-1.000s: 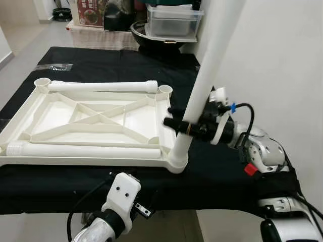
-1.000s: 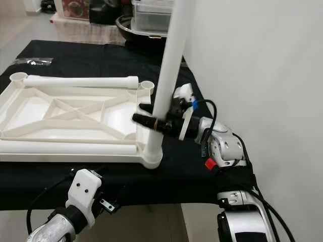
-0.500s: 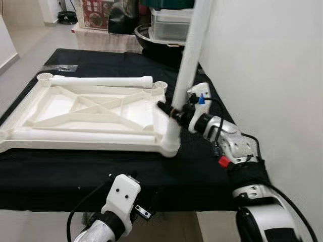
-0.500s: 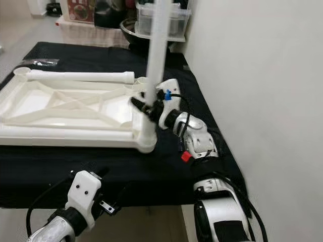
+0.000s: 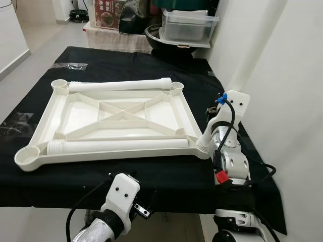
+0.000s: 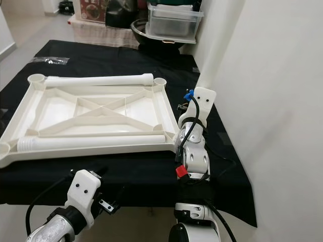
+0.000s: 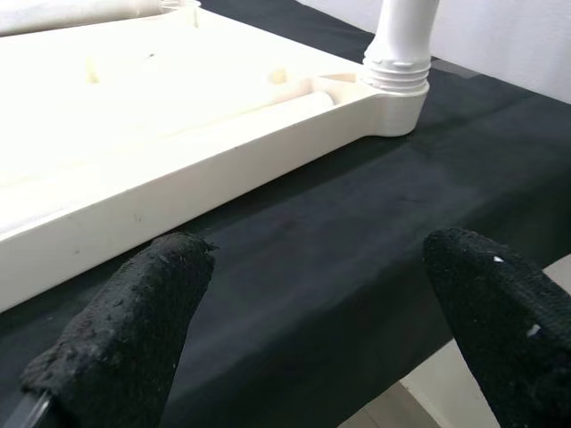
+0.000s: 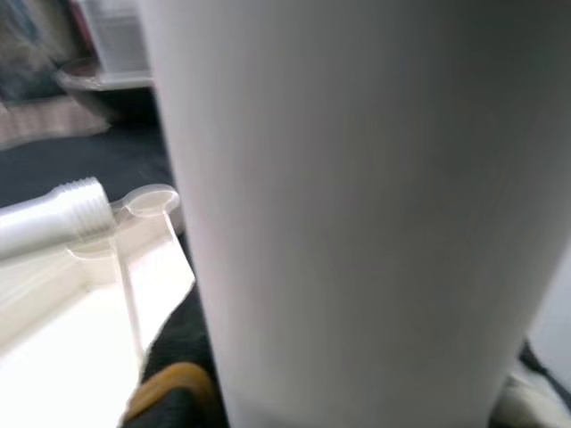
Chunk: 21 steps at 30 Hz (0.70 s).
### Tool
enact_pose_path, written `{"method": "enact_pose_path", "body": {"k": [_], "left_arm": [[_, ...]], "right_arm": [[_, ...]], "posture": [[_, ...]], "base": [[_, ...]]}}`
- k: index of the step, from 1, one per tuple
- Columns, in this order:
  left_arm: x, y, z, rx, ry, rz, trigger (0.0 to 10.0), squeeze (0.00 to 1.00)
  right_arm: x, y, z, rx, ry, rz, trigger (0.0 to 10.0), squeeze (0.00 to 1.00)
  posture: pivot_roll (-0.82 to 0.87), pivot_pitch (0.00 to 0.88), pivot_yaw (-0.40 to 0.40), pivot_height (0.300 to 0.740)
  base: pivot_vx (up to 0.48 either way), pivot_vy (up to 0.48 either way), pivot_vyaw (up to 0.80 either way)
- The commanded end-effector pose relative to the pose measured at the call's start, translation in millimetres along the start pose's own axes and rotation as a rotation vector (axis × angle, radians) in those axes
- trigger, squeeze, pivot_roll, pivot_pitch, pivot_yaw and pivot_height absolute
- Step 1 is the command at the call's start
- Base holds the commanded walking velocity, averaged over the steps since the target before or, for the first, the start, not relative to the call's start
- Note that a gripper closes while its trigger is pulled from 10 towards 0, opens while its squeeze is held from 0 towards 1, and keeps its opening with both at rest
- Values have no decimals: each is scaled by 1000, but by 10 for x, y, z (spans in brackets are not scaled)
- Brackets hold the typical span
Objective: Building children table
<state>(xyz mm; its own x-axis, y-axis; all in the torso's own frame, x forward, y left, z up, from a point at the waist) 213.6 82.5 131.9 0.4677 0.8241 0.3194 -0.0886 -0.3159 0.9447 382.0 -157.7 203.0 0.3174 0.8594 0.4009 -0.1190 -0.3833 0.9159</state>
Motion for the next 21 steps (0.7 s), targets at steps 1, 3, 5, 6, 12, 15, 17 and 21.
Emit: {"method": "enact_pose_path", "body": {"k": [1,3,5,6,12,15,17,21], "left_arm": [[-36,-41,-13,16,-15,6,10000,0],[-41,-37,-12,16,-18,4,10000,0],[-46,-32,-9,15,-20,3,10000,0],[-47,-30,-7,14,-20,3,10000,0],[-47,-30,6,11,-18,-2,10000,0],[-49,-30,12,10,-19,-2,10000,0],[-49,-30,12,10,-19,-2,10000,0],[-44,-22,16,6,-16,-1,10000,0]], "right_arm": [[200,-150,-25,42,128,101,10000,1000],[296,-112,-7,36,220,148,10000,1000],[347,-23,13,11,293,158,10000,1000],[342,22,8,-4,290,140,10000,1000],[505,148,-128,218,921,199,10000,0],[476,139,-236,303,1115,141,10000,0],[476,139,-236,303,1115,141,10000,0],[431,51,-517,505,1450,40,10000,0]], "posture": [[114,43,-121,740],[112,45,-121,740],[112,45,-124,740],[112,46,-124,740],[105,47,-127,740],[105,47,-127,740],[105,47,-127,740],[117,58,-138,740]], "base": [[0,0,0],[0,0,0],[0,0,0],[0,0,0],[0,0,0],[0,0,0],[0,0,0],[0,0,0]]}}
Point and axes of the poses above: a point about 5 cm out from each wrist's last joint towards the gripper, its own z axis pointing out of the wrist towards the gripper, its own y axis along the axis of the wrist's last joint, x = y × z, the point moved 3 cm from there along z, pointing out of the wrist towards the gripper, and after that the axes turned 15 degrees about z, right-handed, at the moved point
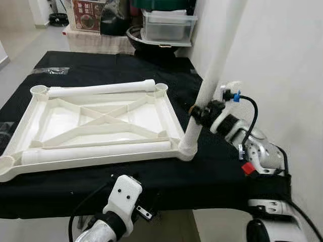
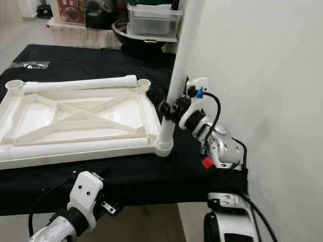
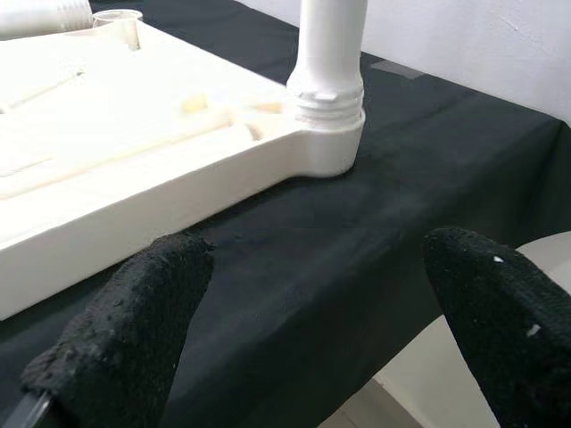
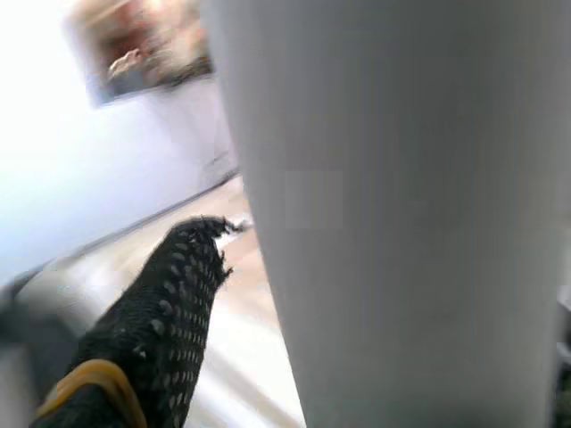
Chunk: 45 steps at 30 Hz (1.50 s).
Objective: Building children table
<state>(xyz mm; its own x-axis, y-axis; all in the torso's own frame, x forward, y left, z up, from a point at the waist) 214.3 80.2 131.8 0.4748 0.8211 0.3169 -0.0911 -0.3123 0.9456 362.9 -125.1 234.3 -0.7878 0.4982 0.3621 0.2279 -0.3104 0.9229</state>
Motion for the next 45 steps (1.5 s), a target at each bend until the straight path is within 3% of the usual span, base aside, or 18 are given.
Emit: {"method": "enact_pose_path", "body": {"k": [1,6,7,8,9,15,18,19,22,28,31,32,36,37,41,42,43,45], "left_arm": [[-28,-28,-1,10,-8,1,10000,0],[-15,-18,-4,8,-3,3,10000,0],[-14,-17,-7,9,-2,3,10000,0],[-14,-17,-7,9,-2,3,10000,0],[-14,-16,-11,9,-2,3,10000,0],[-17,-16,-11,11,-1,0,10000,0],[-17,-20,-10,12,-1,0,10000,0],[-17,-20,-10,12,-1,0,10000,0],[-12,-30,-5,13,-6,1,10000,0],[-16,-34,4,12,-9,3,10000,0],[-12,-37,9,14,-6,5,10000,0],[-12,-38,10,14,-6,5,10000,0],[-12,-41,12,15,-6,7,10000,0],[-13,-40,13,14,-6,7,10000,0],[-18,-36,15,13,-7,5,10000,0],[-21,-35,18,12,-7,5,10000,0],[-21,-35,18,12,-7,5,10000,0],[-21,-32,26,9,-7,3,10000,0]], "right_arm": [[199,-176,57,113,203,37,10000,0],[395,-286,106,208,371,15,10000,0],[409,-316,187,207,359,-16,3294,0],[409,-316,187,207,359,-16,3294,0],[402,-339,274,193,332,-33,0,0],[149,-282,480,73,35,-53,0,0],[-174,-114,427,-62,-352,-120,0,0],[-174,-114,427,-62,-352,-120,0,0],[-531,-24,38,-216,-859,-69,0,0],[-518,-211,-405,-334,-1286,-15,0,0],[-433,-336,-285,-345,-1278,51,0,0],[-399,-381,-152,-345,-1220,97,10000,0],[-323,-319,36,-385,-1114,73,10000,0],[-302,-263,93,-398,-1067,43,10000,1000],[-269,-72,210,-423,-910,-8,10000,898],[-243,25,239,-426,-812,-25,10000,0],[-243,25,239,-426,-812,-25,10000,0],[-140,81,307,-316,-477,9,10000,0]], "posture": [[117,58,-138,740],[121,65,-138,740],[122,67,-135,740],[122,67,-135,740],[125,67,-137,740],[120,71,-137,740],[113,70,-132,740],[113,70,-132,740],[104,66,-123,740],[111,59,-126,740],[116,59,-127,740],[118,56,-128,740],[116,55,-129,740],[115,54,-128,740],[112,56,-132,740],[111,54,-133,740],[111,54,-133,740],[107,56,-133,740]], "base": [[0,0,0],[0,0,0],[0,0,0],[0,0,0],[0,0,0],[0,0,0],[0,0,0],[0,0,0],[0,0,0],[0,0,0],[0,0,0],[0,0,0],[0,0,0],[0,0,0],[0,0,0],[0,0,0],[0,0,0],[0,0,0]]}}
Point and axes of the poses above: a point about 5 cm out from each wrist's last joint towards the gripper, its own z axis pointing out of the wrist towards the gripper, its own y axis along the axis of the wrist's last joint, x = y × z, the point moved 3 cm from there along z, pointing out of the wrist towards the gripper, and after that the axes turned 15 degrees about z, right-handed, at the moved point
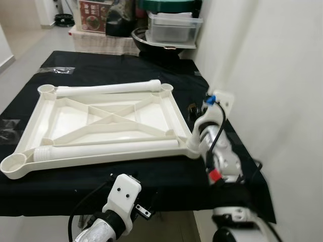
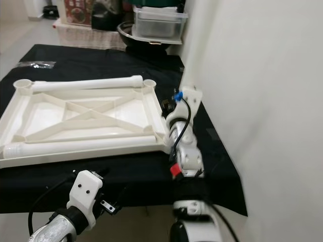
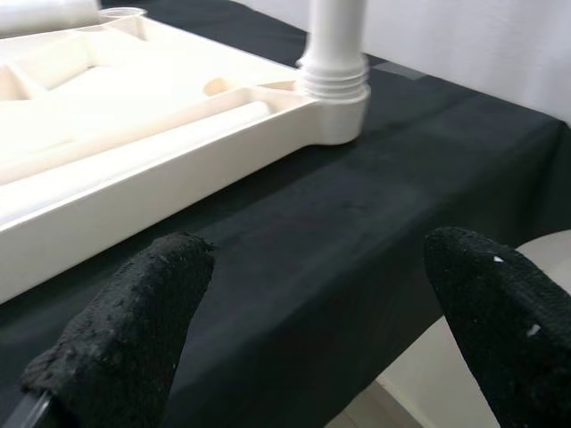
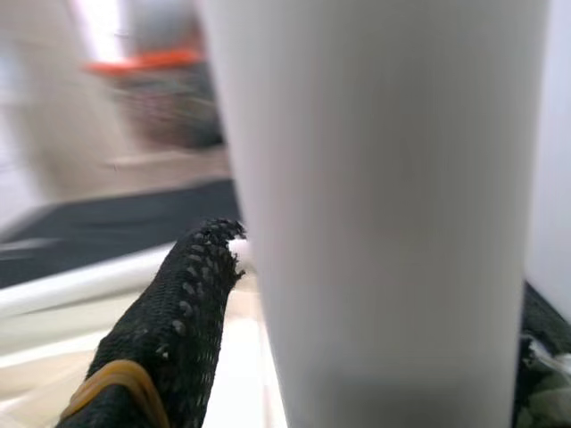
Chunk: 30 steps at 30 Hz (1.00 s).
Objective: Building children table
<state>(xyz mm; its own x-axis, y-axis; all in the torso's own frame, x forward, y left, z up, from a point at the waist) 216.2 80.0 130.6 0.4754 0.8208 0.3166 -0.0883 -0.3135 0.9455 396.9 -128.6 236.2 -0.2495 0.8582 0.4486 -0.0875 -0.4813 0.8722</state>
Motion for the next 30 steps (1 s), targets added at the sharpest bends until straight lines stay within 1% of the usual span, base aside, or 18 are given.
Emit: {"method": "enact_pose_path", "body": {"k": [1,3,6,7,8,10,11,13,15,16,18,19,23,24,25,26,29,30], "left_arm": [[-23,-20,10,6,-6,2,10000,0],[-23,-20,10,6,-6,2,10000,0],[-23,-18,14,4,-8,1,10000,0],[-23,-18,14,4,-8,1,10000,0],[-23,-18,15,4,-7,1,10000,0],[-23,-18,15,4,-7,1,10000,0],[-22,-16,14,4,-7,1,10000,0],[-22,-14,11,3,-5,1,10000,0],[-22,-14,11,3,-5,1,10000,0],[-22,-10,6,3,-4,1,10000,0],[-22,-10,6,3,-4,1,10000,0],[-25,-8,1,3,-5,2,10000,0],[-29,-7,-4,3,-6,2,10000,0],[-31,-10,-7,4,-6,2,10000,0],[-31,-10,-7,4,-6,2,10000,0],[-32,-14,-7,5,-7,2,10000,0],[-32,-14,-7,5,-7,2,10000,0],[-34,-15,-7,5,-8,2,10000,0]], "right_arm": [[230,-53,-56,155,348,48,10000,0],[230,-53,-56,155,348,48,10000,0],[253,-133,-313,391,684,12,10000,0],[253,-133,-313,391,684,12,10000,0],[264,-168,-423,468,789,2,10000,0],[264,-168,-423,468,789,2,10000,0],[281,-212,-536,541,885,-11,10000,0],[329,-272,-597,594,957,-5,10000,0],[329,-272,-597,594,957,-5,10000,0],[402,-354,-622,629,1018,-12,5765,0],[402,-354,-622,629,1018,-12,5765,0],[463,-436,-586,641,1025,-13,0,0],[516,-503,-539,652,1029,-11,0,0],[494,-506,-393,578,906,-22,0,0],[494,-506,-393,578,906,-22,0,0],[440,-484,-240,484,748,-43,0,0],[440,-484,-240,484,748,-43,0,0],[350,-441,-113,389,571,-72,0,0]], "posture": [[106,57,-133,740],[106,57,-133,740],[104,58,-136,740],[104,58,-136,740],[104,58,-136,740],[104,58,-136,740],[111,59,-139,740],[113,61,-137,740],[113,61,-137,740],[119,65,-137,740],[119,65,-137,740],[120,63,-137,740],[120,63,-137,740],[123,61,-139,740],[123,61,-139,740],[118,60,-137,740],[118,60,-137,740],[117,57,-137,740]], "base": [[0,0,0],[0,0,0],[0,0,0],[0,0,0],[0,0,0],[0,0,0],[0,0,0],[0,0,0],[0,0,0],[0,0,0],[0,0,0],[0,0,0],[0,0,0],[0,0,0],[0,0,0],[0,0,0],[0,0,0],[0,0,0]]}}
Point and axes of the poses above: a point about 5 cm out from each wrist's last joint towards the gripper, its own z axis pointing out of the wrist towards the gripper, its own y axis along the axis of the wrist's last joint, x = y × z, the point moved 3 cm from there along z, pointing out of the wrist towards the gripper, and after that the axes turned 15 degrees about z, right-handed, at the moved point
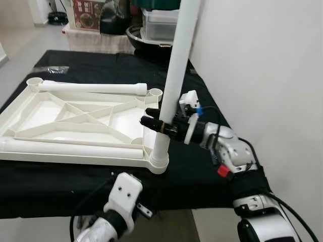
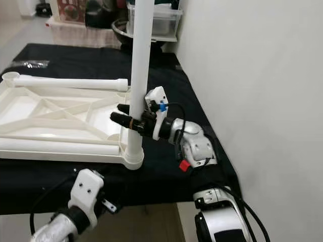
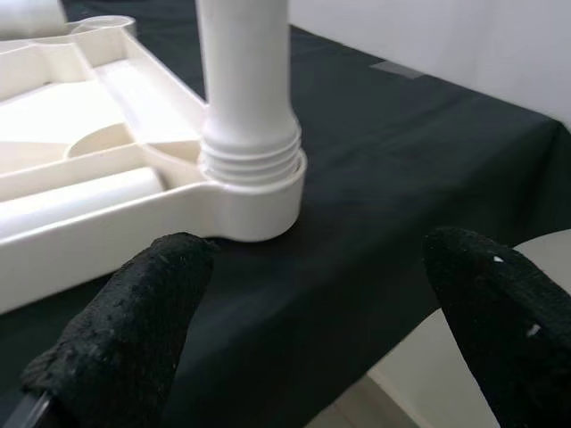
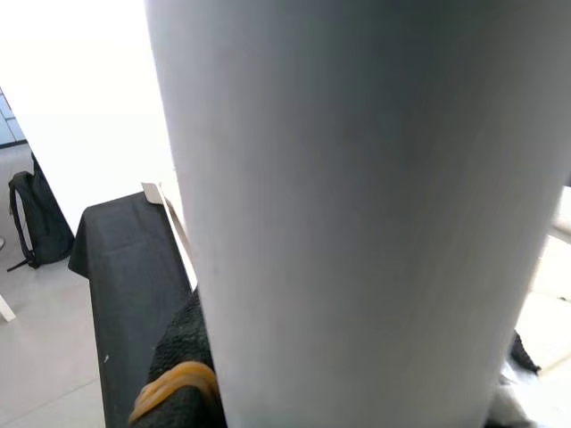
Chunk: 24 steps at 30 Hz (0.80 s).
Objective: Building children table
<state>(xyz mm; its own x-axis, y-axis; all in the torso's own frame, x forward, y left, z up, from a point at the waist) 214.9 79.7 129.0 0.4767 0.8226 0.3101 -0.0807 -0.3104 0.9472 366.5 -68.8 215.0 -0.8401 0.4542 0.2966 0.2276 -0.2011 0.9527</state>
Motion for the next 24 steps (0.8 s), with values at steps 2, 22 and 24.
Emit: {"method": "enact_pose_path", "body": {"k": [2,22,24], "left_arm": [[-20,-2,1,0,-7,9,10000,0],[-10,-6,4,2,-8,11,10000,0],[-10,-5,9,3,-10,9,10000,0]], "right_arm": [[-182,18,-22,-43,-186,-1,0,0],[-530,91,-479,-449,-1243,116,10000,0],[-457,198,-357,-478,-1107,68,10000,1000]], "posture": [[117,57,-137,740],[111,64,-133,740],[105,68,-131,740]], "base": [[0,0,0],[0,0,0],[0,0,0]]}}
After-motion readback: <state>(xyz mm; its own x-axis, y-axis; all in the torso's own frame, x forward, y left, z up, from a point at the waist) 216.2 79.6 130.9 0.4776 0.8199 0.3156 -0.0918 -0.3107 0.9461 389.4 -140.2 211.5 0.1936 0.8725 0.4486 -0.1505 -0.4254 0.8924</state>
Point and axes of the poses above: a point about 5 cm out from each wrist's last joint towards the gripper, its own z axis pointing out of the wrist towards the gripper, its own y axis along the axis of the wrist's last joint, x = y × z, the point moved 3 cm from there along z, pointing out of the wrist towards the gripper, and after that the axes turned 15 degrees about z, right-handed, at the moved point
